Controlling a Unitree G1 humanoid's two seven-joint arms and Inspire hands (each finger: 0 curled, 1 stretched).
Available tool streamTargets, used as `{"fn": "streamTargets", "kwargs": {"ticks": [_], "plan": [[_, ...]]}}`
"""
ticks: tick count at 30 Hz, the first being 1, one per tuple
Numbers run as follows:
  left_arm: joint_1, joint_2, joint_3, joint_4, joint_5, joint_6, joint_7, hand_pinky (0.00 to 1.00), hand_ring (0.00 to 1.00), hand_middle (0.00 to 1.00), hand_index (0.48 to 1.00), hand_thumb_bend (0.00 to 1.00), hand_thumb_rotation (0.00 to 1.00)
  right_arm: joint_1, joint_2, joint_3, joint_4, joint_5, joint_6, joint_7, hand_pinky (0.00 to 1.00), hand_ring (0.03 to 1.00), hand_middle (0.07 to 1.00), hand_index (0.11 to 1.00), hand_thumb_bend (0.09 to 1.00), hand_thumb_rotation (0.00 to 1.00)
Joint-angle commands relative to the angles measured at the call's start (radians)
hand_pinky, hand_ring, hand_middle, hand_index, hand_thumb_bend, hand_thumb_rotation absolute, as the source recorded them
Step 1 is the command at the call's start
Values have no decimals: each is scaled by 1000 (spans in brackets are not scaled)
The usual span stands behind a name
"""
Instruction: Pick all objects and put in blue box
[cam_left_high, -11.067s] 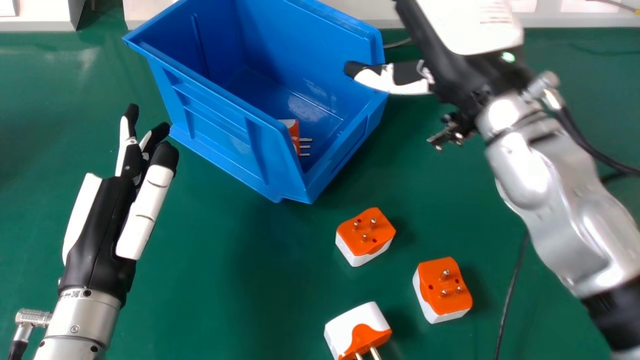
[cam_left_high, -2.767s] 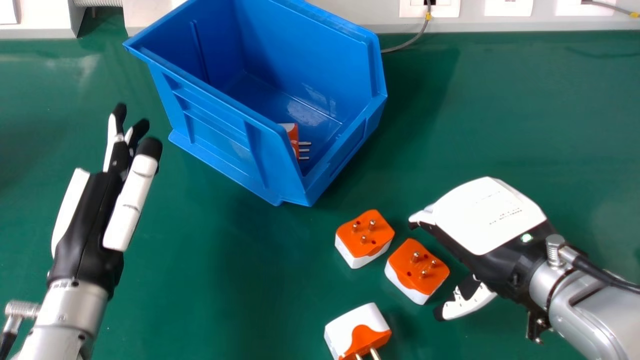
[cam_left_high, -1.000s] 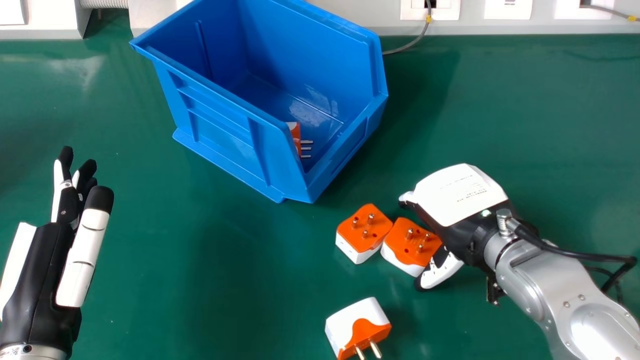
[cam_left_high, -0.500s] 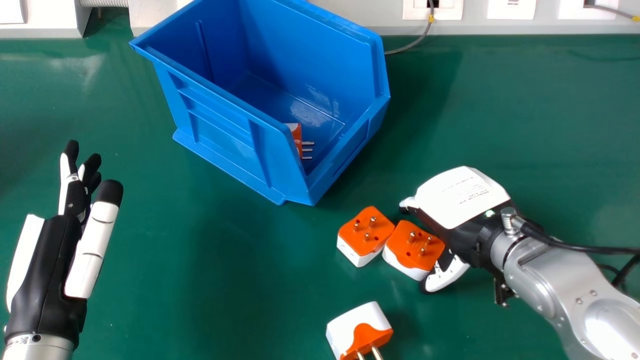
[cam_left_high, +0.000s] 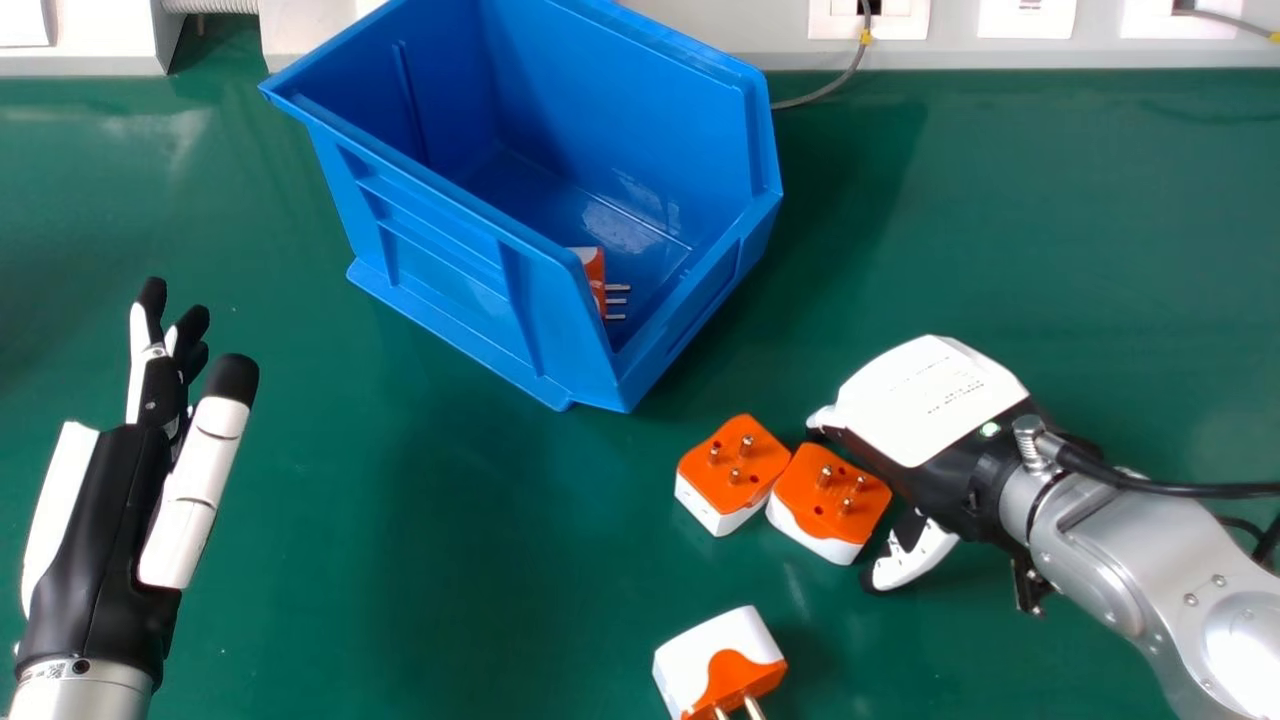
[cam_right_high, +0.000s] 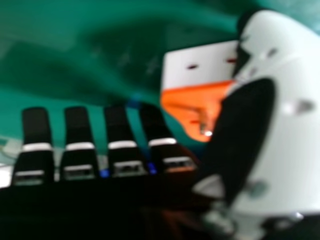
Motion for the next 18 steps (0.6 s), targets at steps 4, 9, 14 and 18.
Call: {"fn": "streamTargets", "kwargs": {"ticks": [4,9,14,18], "plan": [[-4,9,-1,-39,7,15,10,923,993,1000,992,630,1000,17,-10,0,-13,10,-1,17,719,805,826,804,444,417],[-5,10,-3,-42,14,25,12,921,992,1000,992,623,1000,18,0,3,-14,10,7,12,718,803,822,801,442,424],[-6,10,-6,-49,19,40,13,920,991,1000,992,617,1000,9,14,13,-2,-8,21,-5,713,803,822,802,441,434],[-4,8,-8,-60,18,50,12,918,990,1000,991,612,1000,9,19,16,1,-17,22,-33,708,798,821,800,454,437]]}}
